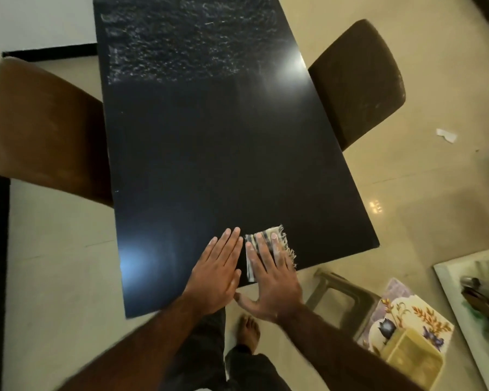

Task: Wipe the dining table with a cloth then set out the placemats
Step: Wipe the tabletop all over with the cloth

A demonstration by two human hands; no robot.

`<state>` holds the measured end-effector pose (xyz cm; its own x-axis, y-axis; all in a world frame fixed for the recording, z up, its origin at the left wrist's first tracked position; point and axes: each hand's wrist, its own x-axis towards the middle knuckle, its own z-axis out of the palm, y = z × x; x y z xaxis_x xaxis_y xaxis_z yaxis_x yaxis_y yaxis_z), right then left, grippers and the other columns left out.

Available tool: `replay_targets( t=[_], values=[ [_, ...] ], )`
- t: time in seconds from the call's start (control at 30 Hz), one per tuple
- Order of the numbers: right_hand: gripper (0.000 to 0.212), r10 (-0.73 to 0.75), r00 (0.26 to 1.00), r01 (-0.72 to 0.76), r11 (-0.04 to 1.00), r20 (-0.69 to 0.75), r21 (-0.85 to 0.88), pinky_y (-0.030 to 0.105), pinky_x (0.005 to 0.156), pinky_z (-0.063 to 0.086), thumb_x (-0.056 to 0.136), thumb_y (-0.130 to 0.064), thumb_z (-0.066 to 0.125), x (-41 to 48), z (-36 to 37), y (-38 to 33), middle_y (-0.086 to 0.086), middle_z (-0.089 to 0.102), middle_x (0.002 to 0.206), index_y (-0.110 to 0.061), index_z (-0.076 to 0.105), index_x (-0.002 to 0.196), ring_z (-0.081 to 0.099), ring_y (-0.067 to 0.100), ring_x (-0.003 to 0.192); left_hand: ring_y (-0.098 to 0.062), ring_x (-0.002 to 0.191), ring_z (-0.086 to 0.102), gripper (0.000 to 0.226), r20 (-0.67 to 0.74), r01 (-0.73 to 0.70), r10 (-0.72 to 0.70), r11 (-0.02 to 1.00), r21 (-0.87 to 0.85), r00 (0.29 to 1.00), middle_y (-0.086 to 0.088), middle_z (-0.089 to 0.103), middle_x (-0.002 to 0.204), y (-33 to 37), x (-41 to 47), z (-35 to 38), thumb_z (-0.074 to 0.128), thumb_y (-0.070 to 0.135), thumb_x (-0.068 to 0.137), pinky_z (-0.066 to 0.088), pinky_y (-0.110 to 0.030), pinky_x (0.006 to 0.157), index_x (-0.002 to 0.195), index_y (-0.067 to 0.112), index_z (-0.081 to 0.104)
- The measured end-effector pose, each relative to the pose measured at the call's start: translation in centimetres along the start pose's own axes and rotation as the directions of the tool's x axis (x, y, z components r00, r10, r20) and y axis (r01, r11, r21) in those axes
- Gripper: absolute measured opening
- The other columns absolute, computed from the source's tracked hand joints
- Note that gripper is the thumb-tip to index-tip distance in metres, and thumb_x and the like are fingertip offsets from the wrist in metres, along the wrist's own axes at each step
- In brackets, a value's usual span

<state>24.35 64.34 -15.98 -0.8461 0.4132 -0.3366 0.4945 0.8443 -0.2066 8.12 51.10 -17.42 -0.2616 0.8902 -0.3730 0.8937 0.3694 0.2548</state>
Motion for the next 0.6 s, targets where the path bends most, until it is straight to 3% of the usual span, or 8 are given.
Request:
replay_targets(
  t=[0.07,0.13,0.2,0.27,0.4,0.47,0.53,0.6],
  values=[
    [0.120,-0.043,0.999,0.043,0.999,0.030,-0.007,0.058,0.136,0.006,0.091,-0.086,0.055,-1.5,0.8,-0.4,0.001,-0.017,0.187,-0.030,-0.004,0.179,-0.014,0.036,0.172,-0.023,0.171,-0.018,0.077,0.024,0.034,-0.033,0.998,-0.047,0.999,-0.002,-0.020,0.185,1.3,-2.3,1.1,0.019,0.051,0.110,-0.003,-0.048,0.138,0.176,0.019,-0.006],
    [0.115,-0.095,0.996,0.095,0.995,-0.001,-0.020,0.059,0.135,0.024,0.092,-0.049,0.078,-3.0,1.4,-0.9,0.004,-0.005,0.188,-0.028,0.006,0.180,0.001,0.038,0.173,-0.019,0.168,-0.026,0.078,0.058,0.076,-0.071,0.992,-0.098,0.996,0.002,-0.027,0.182,2.7,-4.6,1.5,0.013,0.052,0.107,-0.010,-0.045,0.138,0.175,0.022,-0.013],
    [0.115,-0.074,0.995,0.073,0.997,-0.061,-0.010,0.056,0.131,0.037,0.083,-0.017,0.088,-3.1,1.4,-1.1,0.007,0.018,0.186,-0.026,0.024,0.177,0.017,0.040,0.170,-0.018,0.167,-0.030,0.081,0.086,0.115,-0.103,0.980,-0.160,0.991,0.003,-0.031,0.180,3.7,-5.7,1.3,0.004,0.053,0.100,-0.012,-0.044,0.138,0.172,0.024,-0.016],
    [0.105,-0.083,0.993,0.082,0.996,-0.078,-0.018,0.053,0.127,0.039,0.083,-0.015,0.091,-3.3,-0.3,-1.8,0.006,0.032,0.181,-0.025,0.037,0.173,0.023,0.037,0.168,-0.016,0.166,-0.030,0.081,0.104,0.132,-0.114,0.974,-0.185,0.988,0.006,-0.031,0.178,4.9,-7.1,0.6,0.000,0.053,0.096,-0.011,-0.043,0.139,0.170,0.027,-0.019],
    [0.079,-0.162,0.973,0.165,0.986,0.166,-0.002,0.051,0.138,0.021,0.112,-0.019,0.057,-4.3,-2.9,-4.3,0.000,0.009,0.187,-0.028,0.014,0.178,0.004,0.029,0.173,-0.014,0.170,-0.018,0.070,0.131,0.162,-0.134,0.957,-0.241,0.982,0.007,-0.018,0.182,5.1,-10.6,0.0,0.028,0.039,0.118,-0.010,-0.037,0.138,0.175,0.024,-0.008],
    [0.074,-0.173,0.966,0.164,0.984,0.191,0.063,0.046,0.138,0.024,0.112,-0.011,0.051,-5.8,-3.8,-5.8,-0.002,0.020,0.185,-0.028,0.021,0.177,0.015,0.024,0.172,-0.018,0.171,-0.013,0.070,0.141,0.202,-0.173,0.954,-0.222,0.975,0.008,-0.019,0.179,4.6,-13.2,-0.3,0.026,0.041,0.117,-0.013,-0.033,0.133,0.177,0.021,-0.005],
    [0.077,-0.185,0.967,0.159,0.975,0.172,0.153,0.042,0.136,0.030,0.107,0.000,0.051,-7.0,-4.3,-7.1,-0.005,0.033,0.181,-0.030,0.031,0.175,0.030,0.018,0.167,-0.020,0.172,-0.013,0.078,0.148,0.263,-0.236,0.944,-0.200,0.960,0.011,-0.024,0.172,3.7,-15.7,-0.7,0.008,0.053,0.107,-0.014,-0.032,0.131,0.177,0.019,-0.004],
    [0.077,-0.193,0.973,0.169,0.970,0.130,0.176,0.039,0.133,0.034,0.105,0.003,0.055,-8.0,-5.1,-8.9,-0.007,0.041,0.176,-0.032,0.038,0.172,0.039,0.015,0.162,-0.022,0.172,-0.013,0.077,0.097,0.334,-0.322,0.927,-0.171,0.942,0.009,-0.026,0.171,2.5,-18.5,-1.1,0.008,0.052,0.108,-0.013,-0.034,0.130,0.177,0.019,-0.005]
  ],
)
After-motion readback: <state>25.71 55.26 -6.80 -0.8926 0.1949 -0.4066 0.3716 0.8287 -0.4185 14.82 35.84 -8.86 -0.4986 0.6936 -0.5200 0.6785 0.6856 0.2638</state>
